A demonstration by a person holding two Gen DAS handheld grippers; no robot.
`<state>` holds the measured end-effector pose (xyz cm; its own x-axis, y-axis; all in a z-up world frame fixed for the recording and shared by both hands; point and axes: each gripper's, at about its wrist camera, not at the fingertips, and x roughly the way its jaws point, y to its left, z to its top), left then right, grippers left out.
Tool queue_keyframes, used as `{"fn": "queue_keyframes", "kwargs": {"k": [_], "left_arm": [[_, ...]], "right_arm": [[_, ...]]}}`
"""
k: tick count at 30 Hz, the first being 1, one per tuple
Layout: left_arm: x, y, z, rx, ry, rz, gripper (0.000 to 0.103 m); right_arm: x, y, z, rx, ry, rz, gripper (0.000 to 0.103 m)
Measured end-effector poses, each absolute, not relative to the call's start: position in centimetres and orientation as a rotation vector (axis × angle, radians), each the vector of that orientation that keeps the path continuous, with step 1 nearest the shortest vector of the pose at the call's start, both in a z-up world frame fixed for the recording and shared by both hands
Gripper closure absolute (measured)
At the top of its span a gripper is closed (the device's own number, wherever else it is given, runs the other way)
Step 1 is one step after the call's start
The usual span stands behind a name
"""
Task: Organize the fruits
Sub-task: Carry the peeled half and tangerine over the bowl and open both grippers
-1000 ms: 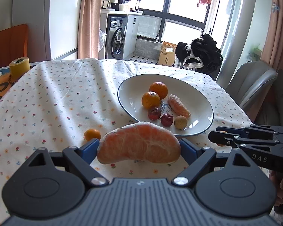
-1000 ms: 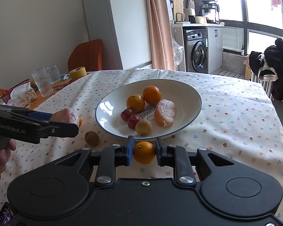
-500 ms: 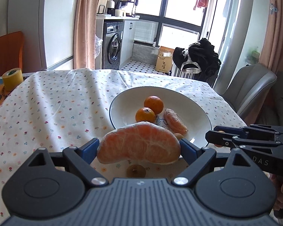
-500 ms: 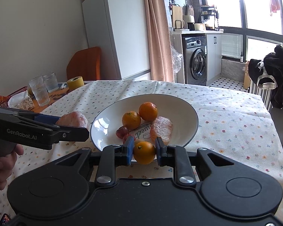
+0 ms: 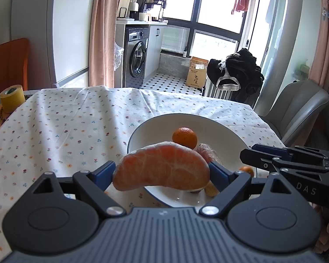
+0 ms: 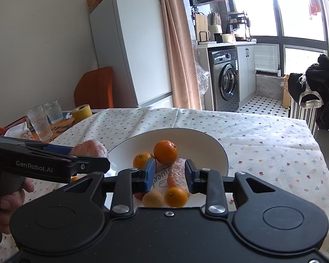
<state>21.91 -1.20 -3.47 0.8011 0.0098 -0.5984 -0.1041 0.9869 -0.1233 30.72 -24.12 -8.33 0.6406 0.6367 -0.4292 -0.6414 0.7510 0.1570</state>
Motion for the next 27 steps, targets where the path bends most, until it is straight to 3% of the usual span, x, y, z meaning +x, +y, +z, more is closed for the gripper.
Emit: {"fn": "queue_keyframes", "kwargs": {"k": [9, 27], "left_arm": [[23.5, -0.8, -3.6, -0.174, 0.65, 0.041, 0.013], [22.3, 0.9, -3.8, -0.238, 0.677, 0.056, 0.011]], "right_arm": [[31.1, -24.1, -9.1, -0.01, 0.521, 0.72, 0.062], [30.0, -24.3, -9.1, -0.006, 0.535, 0.699, 0.053]]}}
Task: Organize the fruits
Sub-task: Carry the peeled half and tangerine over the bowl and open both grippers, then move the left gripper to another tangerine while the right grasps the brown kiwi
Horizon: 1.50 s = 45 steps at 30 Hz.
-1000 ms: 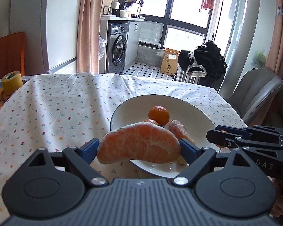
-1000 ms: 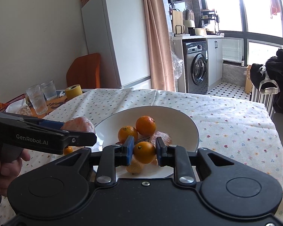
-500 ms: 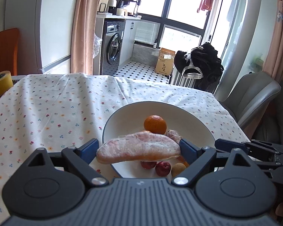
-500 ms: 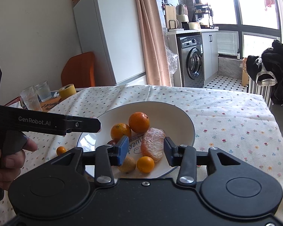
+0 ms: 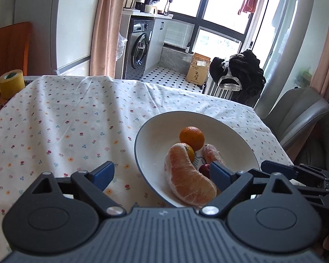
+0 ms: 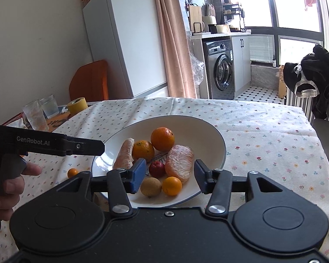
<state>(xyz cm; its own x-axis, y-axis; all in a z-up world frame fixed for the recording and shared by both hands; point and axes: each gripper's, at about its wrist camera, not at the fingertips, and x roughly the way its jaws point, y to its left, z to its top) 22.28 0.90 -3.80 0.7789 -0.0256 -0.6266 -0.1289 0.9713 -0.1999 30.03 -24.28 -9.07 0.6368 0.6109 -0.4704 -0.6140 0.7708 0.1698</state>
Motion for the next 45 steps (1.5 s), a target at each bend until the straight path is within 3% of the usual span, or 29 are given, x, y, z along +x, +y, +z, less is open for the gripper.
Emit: {"fn": "queue_keyframes", "kwargs": {"k": [17, 30, 37, 45], "left_arm": [[17.7, 2.9, -3.7, -0.259, 0.649, 0.103, 0.005], [13.7, 5.8, -3.8, -0.308, 0.6, 0.113, 0.0], [12.0, 7.5, -4.5, -0.314, 0.601, 0.166, 0.001], [11.0, 9.2, -5.5, -0.334, 0.589, 0.179, 0.003]], "right_arm": [[27.5, -23.8, -8.0, -0.007, 0.524, 0.692, 0.034], [24.8, -22.3, -7.9, -0.021, 0.555, 0.728, 0.028], [23.3, -20.3, -8.0, -0.072, 0.579, 0.788, 0.03], [22.2, -17.9, -8.5, -0.15, 0.597, 0.844, 0.043]]}}
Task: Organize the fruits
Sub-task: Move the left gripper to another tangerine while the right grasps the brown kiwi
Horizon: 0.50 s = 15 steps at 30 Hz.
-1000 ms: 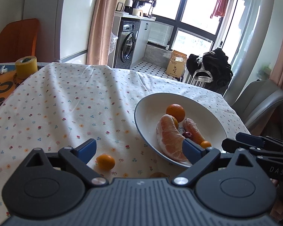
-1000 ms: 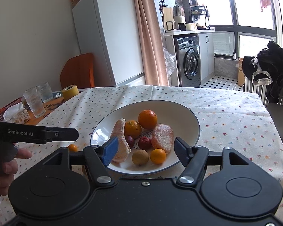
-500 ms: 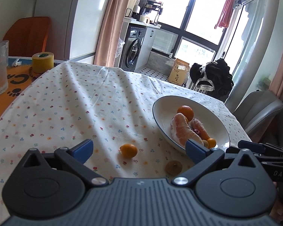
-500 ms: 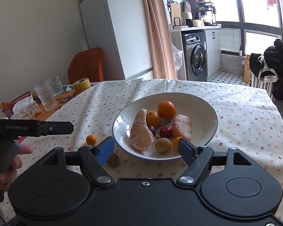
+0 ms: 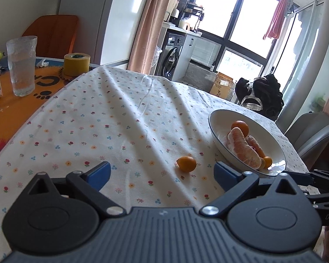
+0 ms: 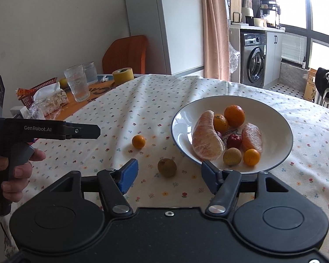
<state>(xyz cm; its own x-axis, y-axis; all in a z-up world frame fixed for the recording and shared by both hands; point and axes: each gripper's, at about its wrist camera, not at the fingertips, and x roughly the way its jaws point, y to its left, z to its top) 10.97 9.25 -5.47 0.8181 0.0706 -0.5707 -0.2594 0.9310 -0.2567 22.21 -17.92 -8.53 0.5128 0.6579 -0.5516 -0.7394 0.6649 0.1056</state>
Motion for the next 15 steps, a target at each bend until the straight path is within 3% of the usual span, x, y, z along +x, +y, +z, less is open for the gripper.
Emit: {"fn": "queue_keyframes", "kwargs": {"k": [5, 15], "left_arm": [[10.8, 9.7, -6.0, -0.329, 0.589, 0.169, 0.012], [11.9, 9.6, -7.1, -0.304, 0.609, 0.147, 0.025]], "right_arm": [[22.6, -16.7, -9.2, -0.164, 0.626, 0.858, 0.055], [23.9, -14.9, -10.8, -0.193, 0.661, 0.854, 0.058]]}}
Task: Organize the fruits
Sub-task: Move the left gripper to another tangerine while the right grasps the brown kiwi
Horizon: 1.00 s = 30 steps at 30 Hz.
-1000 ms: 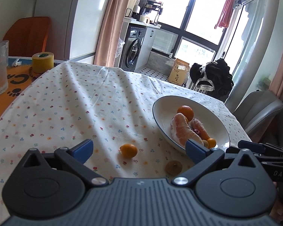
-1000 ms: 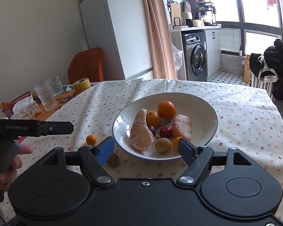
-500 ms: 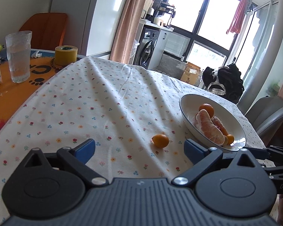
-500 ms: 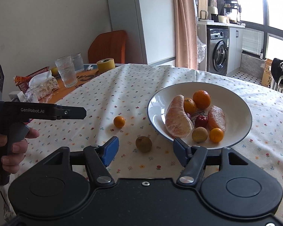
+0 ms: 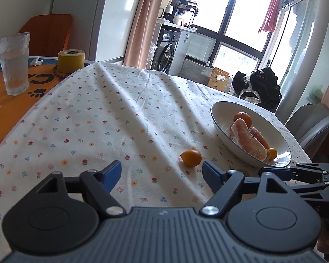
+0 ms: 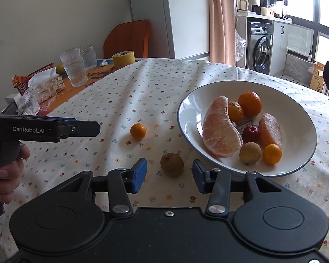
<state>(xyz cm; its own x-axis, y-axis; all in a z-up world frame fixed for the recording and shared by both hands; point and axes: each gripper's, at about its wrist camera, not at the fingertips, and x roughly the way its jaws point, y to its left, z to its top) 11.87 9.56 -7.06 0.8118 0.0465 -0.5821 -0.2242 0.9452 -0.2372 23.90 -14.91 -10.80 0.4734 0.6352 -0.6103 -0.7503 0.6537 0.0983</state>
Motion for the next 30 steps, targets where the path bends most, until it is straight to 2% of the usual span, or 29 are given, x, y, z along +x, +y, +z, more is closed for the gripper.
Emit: {"fn": "queue_keyframes", "kwargs": {"k": [5, 9, 25, 30], "left_arm": [[13.0, 9.5, -7.3, -0.301, 0.626, 0.13, 0.036], [13.8, 9.2, -7.4, -0.292, 0.632, 0.114, 0.036], [16.9, 6.8, -7.0, -0.229, 0.659, 0.082, 0.039], [17.8, 6.6, -7.8, -0.23, 0.687, 0.087, 0.044]], "right_arm": [[24.4, -14.0, -11.4, -0.211, 0.674, 0.863, 0.063], [24.7, -13.5, -12.0, -0.235, 0.674, 0.856, 0.078], [24.5, -17.0, -9.5, -0.175, 0.626, 0.859, 0.079], [24.8, -17.9, -9.3, -0.155, 0.62, 0.847, 0.079]]}}
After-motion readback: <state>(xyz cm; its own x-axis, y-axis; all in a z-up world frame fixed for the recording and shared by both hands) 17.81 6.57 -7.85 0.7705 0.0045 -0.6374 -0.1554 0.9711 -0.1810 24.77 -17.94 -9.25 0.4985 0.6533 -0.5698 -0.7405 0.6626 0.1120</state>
